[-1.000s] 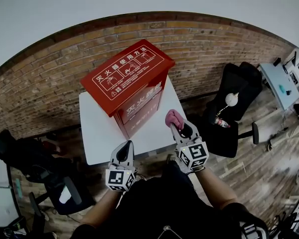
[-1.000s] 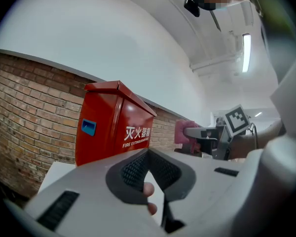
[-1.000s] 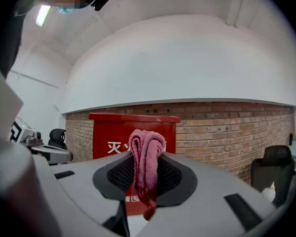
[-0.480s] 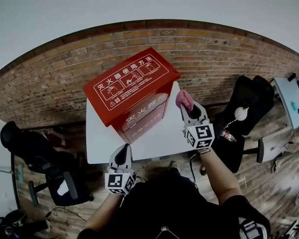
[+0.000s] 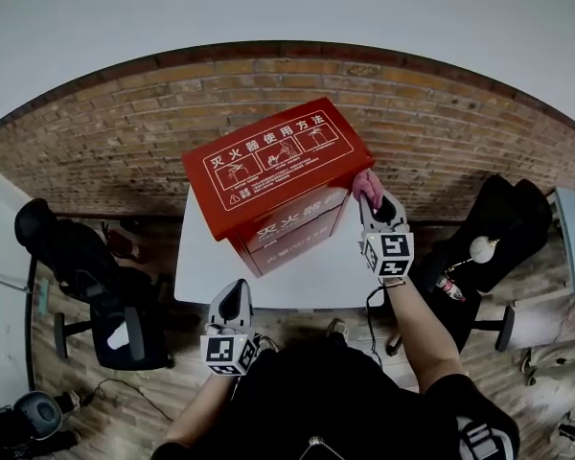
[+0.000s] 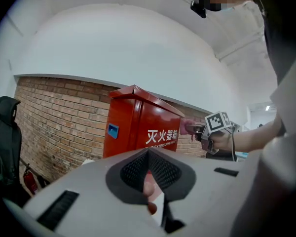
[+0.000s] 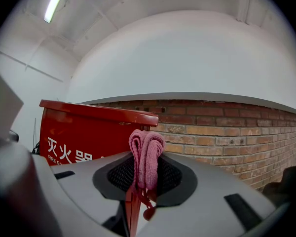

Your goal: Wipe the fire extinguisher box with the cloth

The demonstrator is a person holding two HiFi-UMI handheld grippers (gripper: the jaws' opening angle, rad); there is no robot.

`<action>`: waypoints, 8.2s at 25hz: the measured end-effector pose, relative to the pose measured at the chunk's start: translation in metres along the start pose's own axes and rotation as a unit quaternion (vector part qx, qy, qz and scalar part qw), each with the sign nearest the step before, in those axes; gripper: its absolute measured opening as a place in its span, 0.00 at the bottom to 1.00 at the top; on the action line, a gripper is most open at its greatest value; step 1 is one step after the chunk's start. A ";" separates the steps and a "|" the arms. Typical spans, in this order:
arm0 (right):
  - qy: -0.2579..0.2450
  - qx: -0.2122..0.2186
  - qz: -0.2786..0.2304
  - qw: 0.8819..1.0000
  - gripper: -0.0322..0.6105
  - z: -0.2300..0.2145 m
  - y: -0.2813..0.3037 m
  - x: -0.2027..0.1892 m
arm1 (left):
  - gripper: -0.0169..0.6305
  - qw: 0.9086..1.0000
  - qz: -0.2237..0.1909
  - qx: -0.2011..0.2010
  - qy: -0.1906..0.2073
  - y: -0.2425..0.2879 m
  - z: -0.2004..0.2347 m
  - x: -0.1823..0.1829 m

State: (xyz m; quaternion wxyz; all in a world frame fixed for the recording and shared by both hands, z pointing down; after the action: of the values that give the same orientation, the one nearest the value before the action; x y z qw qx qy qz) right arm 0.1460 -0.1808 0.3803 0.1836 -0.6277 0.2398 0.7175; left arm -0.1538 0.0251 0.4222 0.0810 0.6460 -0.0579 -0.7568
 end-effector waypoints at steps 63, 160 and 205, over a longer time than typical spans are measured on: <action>-0.016 0.024 -0.006 1.000 0.21 0.120 0.007 0.029 | 0.07 0.999 0.013 -0.036 0.010 -0.021 0.073 -0.008; -0.044 0.205 -0.026 0.977 0.21 0.282 0.032 -0.026 | 0.07 0.996 0.026 0.082 -0.013 -0.072 0.113 -0.026; -0.045 0.321 -0.050 0.945 0.21 0.149 0.028 -0.041 | 0.07 0.979 0.009 0.202 -0.021 -0.027 -0.037 -0.040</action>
State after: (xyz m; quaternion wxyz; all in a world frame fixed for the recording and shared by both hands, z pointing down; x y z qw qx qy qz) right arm 0.0157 -0.1164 0.4387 0.4215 -0.5139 0.4175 0.6196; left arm -0.1125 0.0596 0.4497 -0.0453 0.6325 -0.2172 -0.7421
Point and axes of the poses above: the fingertips, and each gripper's own axes: y forward along the fingers, z to its left, x out of its top, the point moved 5 cm from there along -y, backward along the fingers, and after that the axes turned 13 degrees about x, right-handed, at the moved point
